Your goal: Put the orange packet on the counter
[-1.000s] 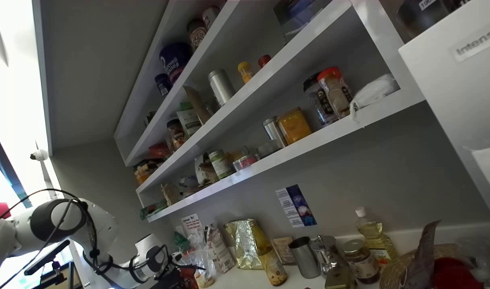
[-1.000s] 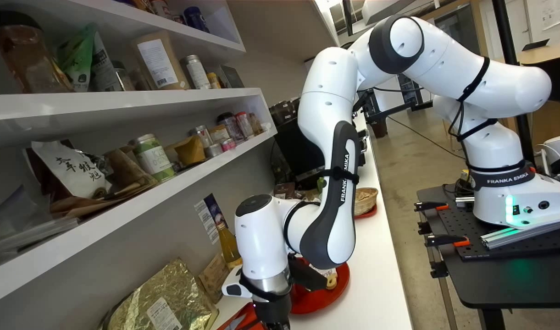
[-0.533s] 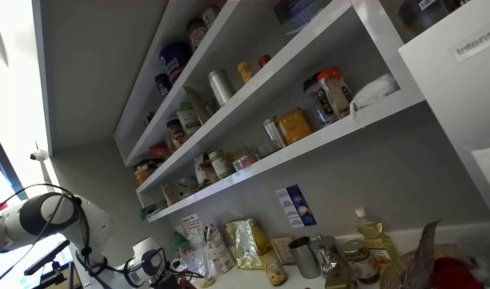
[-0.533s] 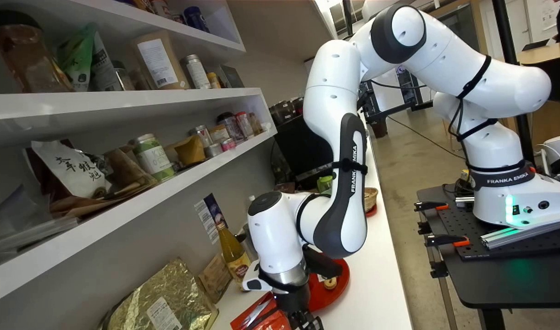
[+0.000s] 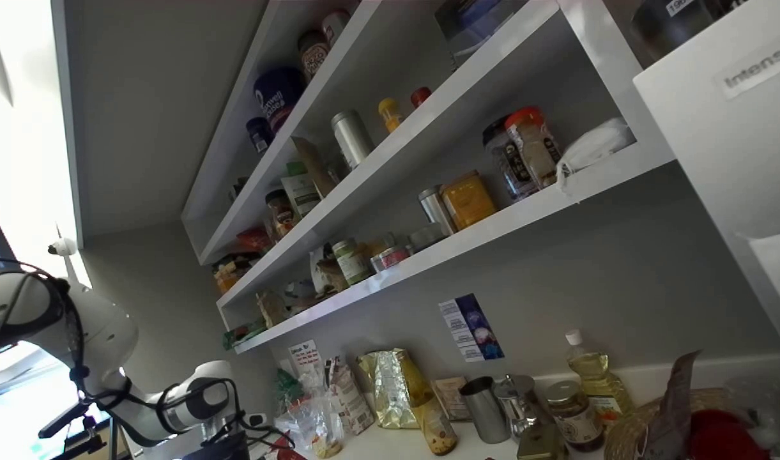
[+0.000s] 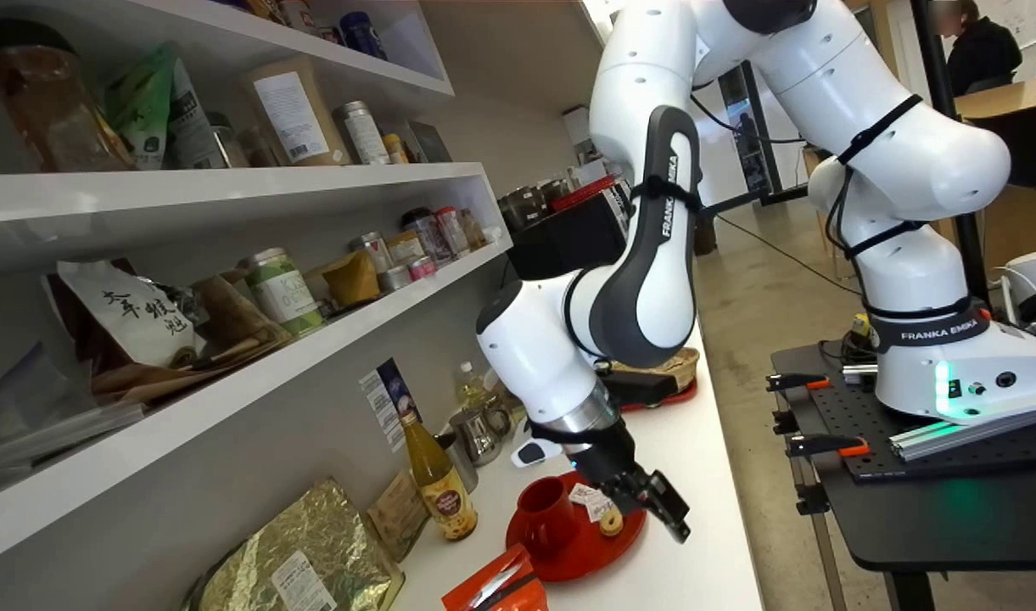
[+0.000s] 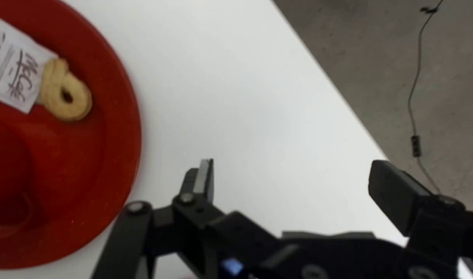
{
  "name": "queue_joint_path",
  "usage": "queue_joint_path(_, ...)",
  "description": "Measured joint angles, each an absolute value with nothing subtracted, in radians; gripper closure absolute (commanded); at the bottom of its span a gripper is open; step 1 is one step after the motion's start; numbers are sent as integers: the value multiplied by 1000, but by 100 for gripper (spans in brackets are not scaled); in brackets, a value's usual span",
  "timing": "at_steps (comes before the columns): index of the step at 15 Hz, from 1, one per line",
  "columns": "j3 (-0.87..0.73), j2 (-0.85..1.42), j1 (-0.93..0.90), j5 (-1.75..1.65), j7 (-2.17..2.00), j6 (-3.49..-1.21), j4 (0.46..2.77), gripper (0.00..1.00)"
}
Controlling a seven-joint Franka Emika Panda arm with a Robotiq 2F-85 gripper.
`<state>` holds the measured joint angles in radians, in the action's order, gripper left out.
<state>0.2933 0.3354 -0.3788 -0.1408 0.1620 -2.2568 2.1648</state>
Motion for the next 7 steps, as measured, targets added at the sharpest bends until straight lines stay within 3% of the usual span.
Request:
queue_joint_path(4,333,141,-298,-5,339,-2032,2245,0)
queue_joint_path(7,333,44,-273,22,393,-1983,2288,0)
